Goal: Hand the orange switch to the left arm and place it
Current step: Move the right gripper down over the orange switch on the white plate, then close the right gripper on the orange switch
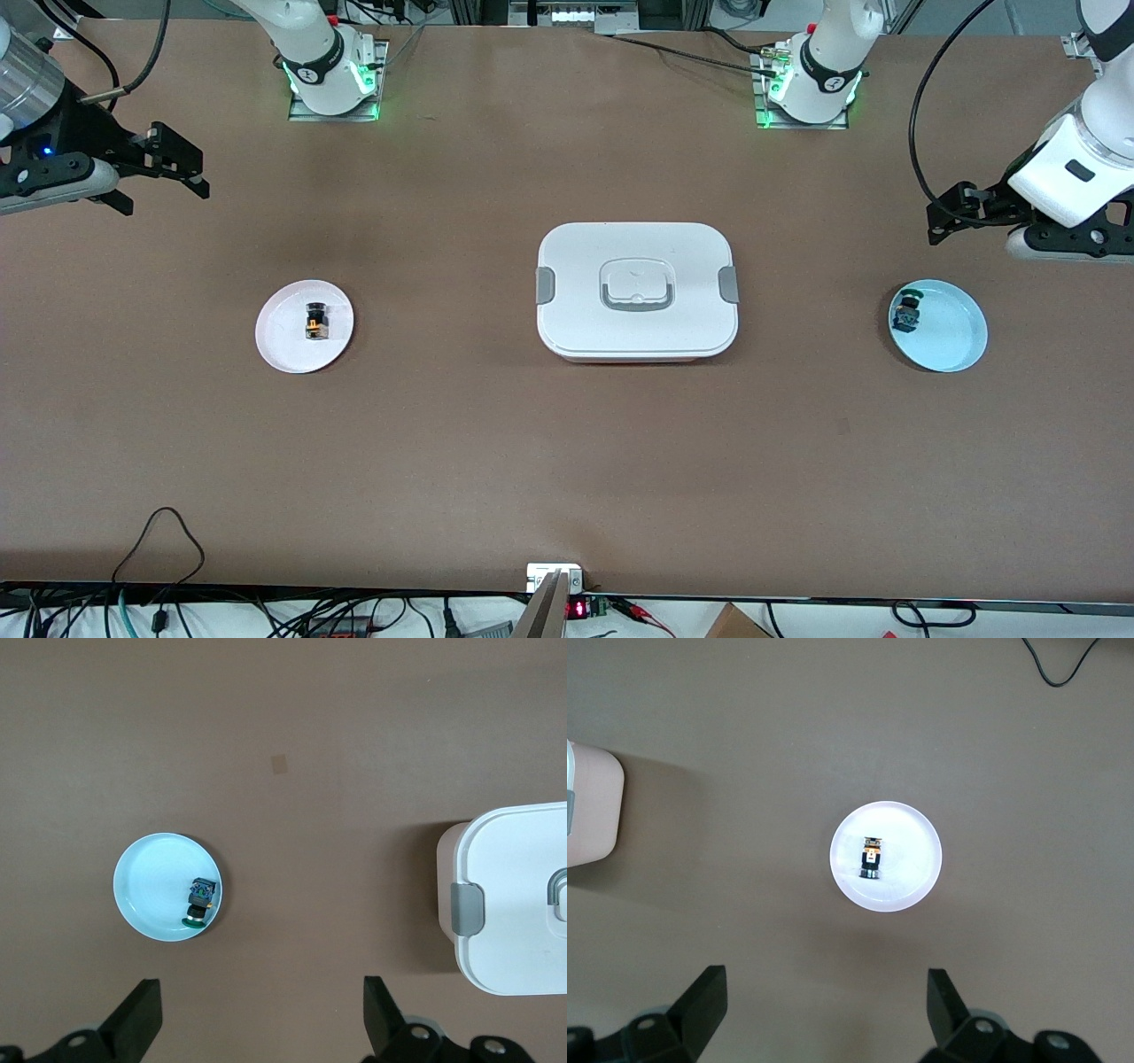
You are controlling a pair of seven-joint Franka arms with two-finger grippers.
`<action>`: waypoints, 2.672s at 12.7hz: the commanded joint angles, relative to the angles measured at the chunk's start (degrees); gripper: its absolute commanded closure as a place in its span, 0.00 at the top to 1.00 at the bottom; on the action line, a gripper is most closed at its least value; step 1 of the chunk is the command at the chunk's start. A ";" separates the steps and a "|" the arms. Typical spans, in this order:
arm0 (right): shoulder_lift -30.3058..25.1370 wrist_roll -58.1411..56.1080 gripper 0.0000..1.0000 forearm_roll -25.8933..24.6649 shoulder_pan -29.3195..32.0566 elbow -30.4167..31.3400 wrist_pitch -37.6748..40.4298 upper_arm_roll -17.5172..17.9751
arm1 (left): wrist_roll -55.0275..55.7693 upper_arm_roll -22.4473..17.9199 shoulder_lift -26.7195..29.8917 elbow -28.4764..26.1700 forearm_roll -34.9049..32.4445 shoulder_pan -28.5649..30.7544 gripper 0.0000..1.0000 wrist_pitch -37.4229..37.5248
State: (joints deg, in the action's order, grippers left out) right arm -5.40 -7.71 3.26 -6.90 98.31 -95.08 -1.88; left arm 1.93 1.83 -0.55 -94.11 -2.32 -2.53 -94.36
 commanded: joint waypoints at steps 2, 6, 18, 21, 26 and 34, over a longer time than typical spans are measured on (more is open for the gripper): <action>0.92 -1.07 1.00 0.25 0.13 -1.63 1.47 0.12 | -1.14 -0.43 -0.86 1.82 1.00 -0.28 1.00 0.85; 1.88 -9.03 1.00 0.25 0.39 -1.80 0.68 0.03 | -1.14 -0.43 -0.86 1.82 1.00 -0.28 1.00 0.85; 12.52 -75.34 1.00 -9.06 -2.86 11.25 -20.71 0.12 | -1.14 -0.43 -0.86 1.82 1.00 -0.28 1.00 0.85; 16.11 -75.34 1.00 -8.54 -2.07 19.45 -35.66 0.12 | -1.14 -0.43 -0.86 1.82 1.00 -0.19 1.00 0.85; 24.90 -75.61 1.00 -8.45 -1.98 19.73 -43.43 0.21 | -1.05 -0.43 -0.86 1.82 1.00 -0.28 1.00 0.94; 28.34 -82.63 1.00 -7.49 -0.76 20.60 -44.23 0.38 | -1.14 -0.43 -0.86 1.82 1.09 -0.28 1.00 0.85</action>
State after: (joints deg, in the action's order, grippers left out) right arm 22.36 -87.25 -4.69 -8.99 118.34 -138.92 -1.82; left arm 1.93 1.82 -0.59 -94.06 -2.32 -2.53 -94.36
